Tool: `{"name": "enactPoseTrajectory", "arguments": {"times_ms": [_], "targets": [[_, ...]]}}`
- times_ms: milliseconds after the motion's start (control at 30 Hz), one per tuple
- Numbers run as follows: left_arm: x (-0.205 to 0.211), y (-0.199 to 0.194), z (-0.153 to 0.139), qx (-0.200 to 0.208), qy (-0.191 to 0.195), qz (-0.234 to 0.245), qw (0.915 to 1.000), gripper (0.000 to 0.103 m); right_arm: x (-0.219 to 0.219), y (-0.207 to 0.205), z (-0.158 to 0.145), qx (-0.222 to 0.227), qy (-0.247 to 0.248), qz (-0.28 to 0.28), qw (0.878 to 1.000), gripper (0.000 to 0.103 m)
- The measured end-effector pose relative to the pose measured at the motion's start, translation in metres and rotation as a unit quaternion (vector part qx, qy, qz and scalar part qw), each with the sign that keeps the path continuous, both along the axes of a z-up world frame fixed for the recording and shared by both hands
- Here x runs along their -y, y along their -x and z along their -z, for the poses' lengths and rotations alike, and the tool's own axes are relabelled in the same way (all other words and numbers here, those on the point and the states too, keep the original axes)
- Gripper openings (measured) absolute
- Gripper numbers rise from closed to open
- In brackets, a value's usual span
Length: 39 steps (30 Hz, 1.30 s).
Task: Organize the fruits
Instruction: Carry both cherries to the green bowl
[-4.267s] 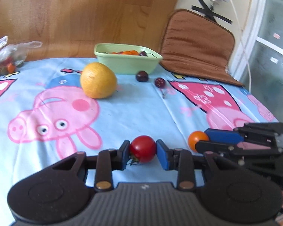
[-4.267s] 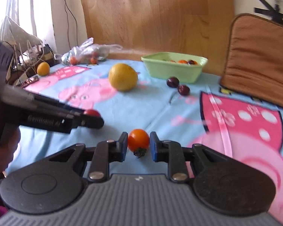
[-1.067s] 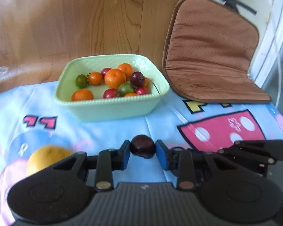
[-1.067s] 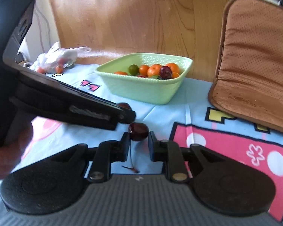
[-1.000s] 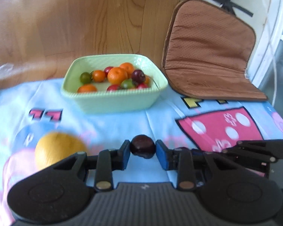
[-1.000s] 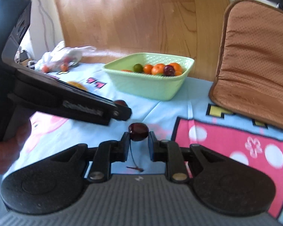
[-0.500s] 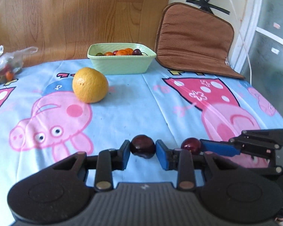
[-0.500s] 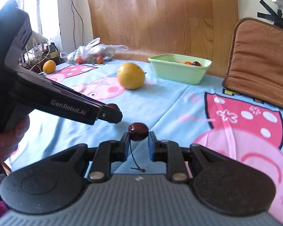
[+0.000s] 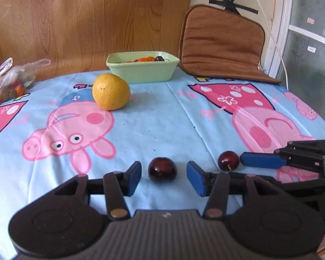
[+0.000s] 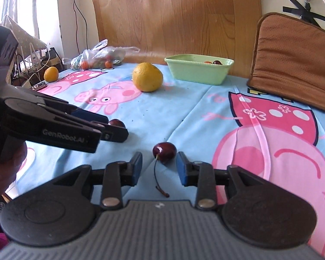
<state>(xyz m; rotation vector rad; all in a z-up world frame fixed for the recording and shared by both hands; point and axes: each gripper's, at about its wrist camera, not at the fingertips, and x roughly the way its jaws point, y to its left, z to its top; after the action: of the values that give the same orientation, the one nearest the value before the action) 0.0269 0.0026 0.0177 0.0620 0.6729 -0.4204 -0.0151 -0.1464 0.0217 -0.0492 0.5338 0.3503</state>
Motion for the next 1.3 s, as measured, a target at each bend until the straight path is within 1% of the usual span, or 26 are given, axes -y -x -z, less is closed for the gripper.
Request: {"name": "enactPoseTrajectory", "arguments": {"times_ms": [133,633,733,800,833,867,900,933,1033,1133,1200,1300], "targets": [[-0.001,0.001,0.000,0.000,0.004,0.000,1.0000,0.048,0.001,0.001,0.000,0.001,-0.009,0.006,1.000,0.037],[0.005,-0.006,0.007,0.002,-0.011,-0.004,0.9999,0.048,0.000,-0.005,0.003,-0.003,-0.012,0.009,1.000,0.037],[0.004,-0.007,0.008,0.000,-0.010,-0.004,0.9999,0.047,0.000,-0.006,0.004,-0.006,-0.013,0.011,1.000,0.037],[0.004,-0.008,0.011,-0.004,-0.009,-0.002,1.0000,0.039,0.001,-0.006,0.004,-0.006,-0.015,0.012,1.000,0.037],[0.004,-0.008,0.011,-0.001,-0.010,-0.003,0.9999,0.033,0.000,-0.006,0.004,-0.006,-0.014,0.012,1.000,0.036],[0.004,-0.008,0.012,0.001,-0.011,0.000,0.9999,0.031,0.000,-0.006,0.004,-0.005,-0.012,0.012,1.000,0.031],[0.004,-0.008,0.011,0.001,-0.009,0.001,1.0000,0.031,0.000,-0.007,0.004,-0.005,-0.011,0.012,1.000,0.022],[0.004,-0.008,0.011,-0.002,-0.005,0.004,1.0000,0.031,0.000,-0.007,0.004,-0.005,-0.012,0.011,1.000,0.022],[0.005,-0.014,0.006,-0.009,0.007,0.016,0.9998,0.031,0.002,-0.010,0.001,-0.001,-0.021,0.011,1.000,0.022],[0.006,-0.026,-0.004,-0.004,0.018,0.019,0.9996,0.031,0.003,-0.017,-0.006,0.010,-0.027,0.015,0.999,0.022],[0.008,-0.037,-0.010,0.000,0.024,0.021,0.9995,0.031,0.006,-0.025,-0.011,0.015,-0.034,0.018,0.999,0.022],[0.012,-0.058,-0.021,0.011,0.021,0.024,0.9994,0.031,0.010,-0.045,-0.019,0.018,-0.047,0.022,0.999,0.022]]}}
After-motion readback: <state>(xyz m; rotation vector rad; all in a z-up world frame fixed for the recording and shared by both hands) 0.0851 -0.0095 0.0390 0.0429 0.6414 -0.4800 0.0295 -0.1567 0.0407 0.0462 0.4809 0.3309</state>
